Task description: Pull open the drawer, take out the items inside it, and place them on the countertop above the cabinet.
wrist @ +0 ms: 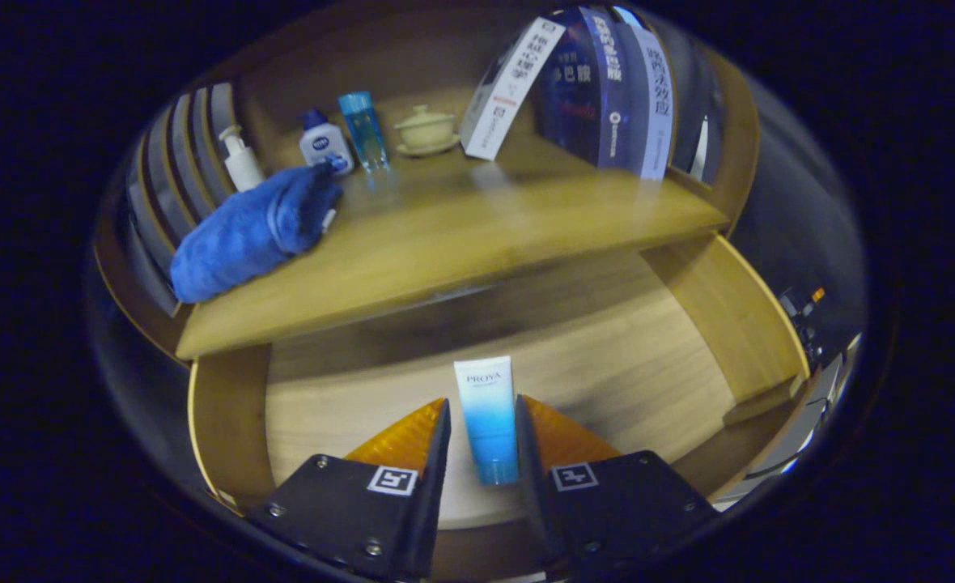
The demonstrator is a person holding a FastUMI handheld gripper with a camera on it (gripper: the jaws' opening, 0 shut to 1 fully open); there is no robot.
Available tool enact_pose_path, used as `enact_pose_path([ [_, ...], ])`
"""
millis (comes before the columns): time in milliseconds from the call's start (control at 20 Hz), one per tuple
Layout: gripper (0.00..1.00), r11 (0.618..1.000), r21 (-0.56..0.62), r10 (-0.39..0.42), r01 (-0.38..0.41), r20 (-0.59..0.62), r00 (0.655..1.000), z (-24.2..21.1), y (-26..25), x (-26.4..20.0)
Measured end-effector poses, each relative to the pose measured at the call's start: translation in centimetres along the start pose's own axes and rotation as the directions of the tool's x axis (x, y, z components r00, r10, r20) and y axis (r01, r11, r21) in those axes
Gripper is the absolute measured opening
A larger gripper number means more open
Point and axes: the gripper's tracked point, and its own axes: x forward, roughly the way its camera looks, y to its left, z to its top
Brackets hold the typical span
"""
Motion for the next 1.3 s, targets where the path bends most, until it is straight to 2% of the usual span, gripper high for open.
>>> enact_pose_path([
  [150, 0.46, 0.996, -0.061, -0.069, 0.064, -0.07, 0.995, -1.5, -1.5, 1.4],
  [500, 0.46, 0.994, -0.091, -0.073, 0.055, -0.203, 0.977, -3.6, -1.3, 2.8],
  [750, 0.43, 0.994, -0.082, -0.082, 0.068, -0.179, 0.98, -3.3, -1.3, 2.6],
  [900, 0.34, 0.995, -0.067, -0.084, 0.074, -0.159, 0.984, -2.9, -1.3, 2.9],
  [1000, 0.34, 0.993, -0.075, -0.099, 0.088, -0.156, 0.983, -2.8, -1.3, 2.4],
  [1150, 0.34, 0.984, -0.118, -0.15, 0.135, -0.124, 0.981, -2.5, -2.1, 0.7],
  [1300, 0.34, 0.981, -0.104, -0.173, 0.167, -0.06, 0.983, -1.2, -2.2, -2.4],
])
